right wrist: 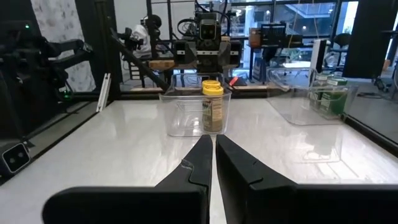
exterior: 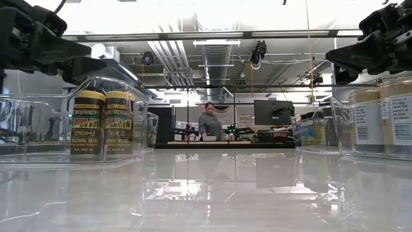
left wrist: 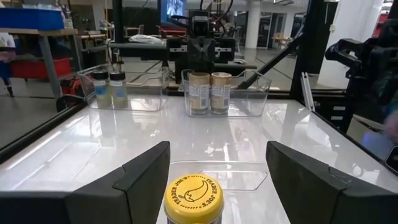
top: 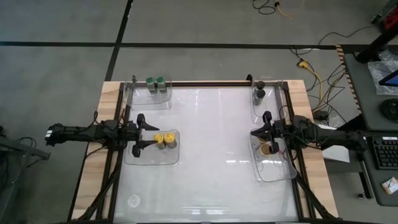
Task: Sort spices by type
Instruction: Return to Home Position
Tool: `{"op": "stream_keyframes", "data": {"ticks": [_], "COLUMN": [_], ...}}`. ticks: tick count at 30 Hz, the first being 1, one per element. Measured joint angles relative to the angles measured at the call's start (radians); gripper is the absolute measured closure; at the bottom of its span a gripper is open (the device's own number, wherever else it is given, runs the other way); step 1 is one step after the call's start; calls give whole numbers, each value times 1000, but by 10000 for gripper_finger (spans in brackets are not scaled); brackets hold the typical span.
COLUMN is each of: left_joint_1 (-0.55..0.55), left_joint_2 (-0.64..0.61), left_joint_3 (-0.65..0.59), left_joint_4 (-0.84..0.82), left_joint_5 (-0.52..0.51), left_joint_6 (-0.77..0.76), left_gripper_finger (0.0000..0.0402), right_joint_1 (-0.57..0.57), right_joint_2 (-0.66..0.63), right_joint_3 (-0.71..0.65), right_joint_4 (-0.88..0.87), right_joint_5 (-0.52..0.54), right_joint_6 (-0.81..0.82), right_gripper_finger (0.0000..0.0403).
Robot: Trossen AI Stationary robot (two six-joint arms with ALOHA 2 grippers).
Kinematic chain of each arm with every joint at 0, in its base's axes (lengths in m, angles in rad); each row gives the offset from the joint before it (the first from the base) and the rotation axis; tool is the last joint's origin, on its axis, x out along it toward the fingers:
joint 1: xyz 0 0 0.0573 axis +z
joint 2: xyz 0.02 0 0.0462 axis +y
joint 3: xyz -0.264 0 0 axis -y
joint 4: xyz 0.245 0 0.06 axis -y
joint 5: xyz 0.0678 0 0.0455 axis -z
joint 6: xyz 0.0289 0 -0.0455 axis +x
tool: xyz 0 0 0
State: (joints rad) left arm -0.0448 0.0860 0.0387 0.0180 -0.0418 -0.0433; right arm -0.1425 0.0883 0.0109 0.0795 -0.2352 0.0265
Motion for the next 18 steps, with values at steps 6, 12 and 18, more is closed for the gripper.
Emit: {"op": "stream_keyframes", "data": {"ticks": [6, 12, 18], "left_joint_1": [0, 0, 0], "left_joint_2": [7, 9, 18], "left_joint_3": [6, 6, 6], "left_joint_4": [1, 5, 5], "left_joint_5": [0, 0, 0], "left_joint_6": [0, 0, 0], "left_gripper_finger": [151, 151, 151], "right_joint_1": [0, 0, 0], "right_joint_2": [0, 0, 0], "right_joint_3": [0, 0, 0], "right_joint_4": [0, 0, 0], "right_joint_5": [0, 0, 0], "right_joint_6": [0, 0, 0], "right_gripper_finger": [390, 390, 390]}}
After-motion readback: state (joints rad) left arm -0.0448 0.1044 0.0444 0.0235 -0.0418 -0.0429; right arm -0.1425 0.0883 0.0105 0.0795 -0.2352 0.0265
